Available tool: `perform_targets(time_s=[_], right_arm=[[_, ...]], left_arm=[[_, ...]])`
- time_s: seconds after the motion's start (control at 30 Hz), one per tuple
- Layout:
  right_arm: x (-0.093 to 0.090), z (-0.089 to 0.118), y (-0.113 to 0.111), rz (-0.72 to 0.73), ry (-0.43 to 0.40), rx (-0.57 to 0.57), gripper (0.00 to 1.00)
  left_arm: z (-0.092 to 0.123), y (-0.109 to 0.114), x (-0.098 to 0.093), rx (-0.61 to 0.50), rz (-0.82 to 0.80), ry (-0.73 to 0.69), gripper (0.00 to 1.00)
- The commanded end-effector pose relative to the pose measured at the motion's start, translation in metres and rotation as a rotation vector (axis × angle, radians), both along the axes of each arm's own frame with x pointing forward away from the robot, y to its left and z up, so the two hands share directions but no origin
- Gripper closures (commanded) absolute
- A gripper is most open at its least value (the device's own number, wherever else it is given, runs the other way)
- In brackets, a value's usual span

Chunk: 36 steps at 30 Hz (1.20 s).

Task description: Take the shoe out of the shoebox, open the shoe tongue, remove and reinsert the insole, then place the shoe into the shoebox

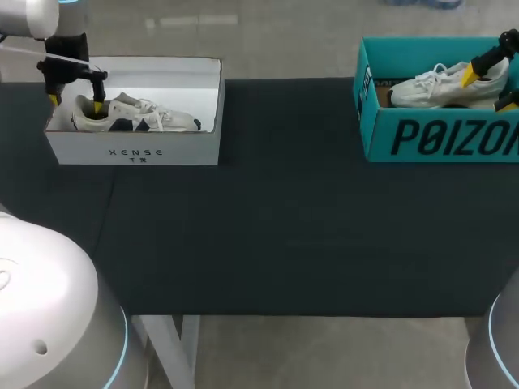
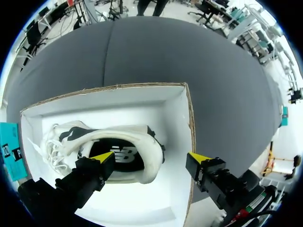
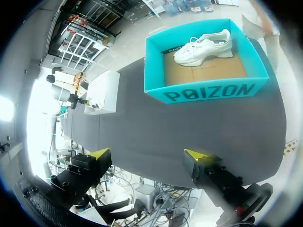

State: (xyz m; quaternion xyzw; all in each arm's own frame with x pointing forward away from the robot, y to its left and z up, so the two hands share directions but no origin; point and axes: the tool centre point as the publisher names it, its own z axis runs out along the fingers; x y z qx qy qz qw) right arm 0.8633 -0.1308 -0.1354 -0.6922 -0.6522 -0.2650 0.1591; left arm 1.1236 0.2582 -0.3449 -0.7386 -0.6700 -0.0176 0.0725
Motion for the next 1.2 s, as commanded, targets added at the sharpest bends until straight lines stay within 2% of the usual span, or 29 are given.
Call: perform_targets(time_s=[0.03,0.3,0.43,0.87,0.9,1.0,1.07,1.1,1.2], right_arm=[[0.001,0.000,0.000,0.000,0.002,-0.001,0.00],[0.001,0.000,0.000,0.000,0.002,-0.001,0.00],[0.001,0.000,0.000,0.000,0.002,-0.001,0.00],[0.001,0.000,0.000,0.000,0.002,-0.001,0.00],[0.001,0.000,0.000,0.000,0.002,-0.001,0.00],[0.001,0.000,0.000,0.000,0.002,-0.001,0.00],[0.001,0.000,0.000,0.000,0.002,-0.001,0.00],[0.002,0.001,-0.005,0.004,-0.007,0.005,0.00],[0.009,-0.002,-0.020,0.043,0.053,-0.054,0.00]], left_arm=[[0.022,-0.004,-0.006,-0.010,0.009,-0.006,0.00],[0.063,-0.020,-0.015,0.020,0.105,0.007,0.00],[0.076,-0.029,-0.016,0.069,0.298,0.047,0.00],[0.076,-0.029,-0.016,0.069,0.298,0.047,0.00],[0.082,-0.035,-0.016,0.049,0.431,-0.060,0.00],[0.101,-0.044,-0.026,0.038,0.798,-0.062,0.00],[0.109,-0.049,-0.036,-0.007,1.027,-0.218,0.00],[0.112,-0.052,-0.040,-0.009,1.100,-0.191,0.00],[0.118,-0.058,-0.049,0.027,1.352,-0.212,0.00]])
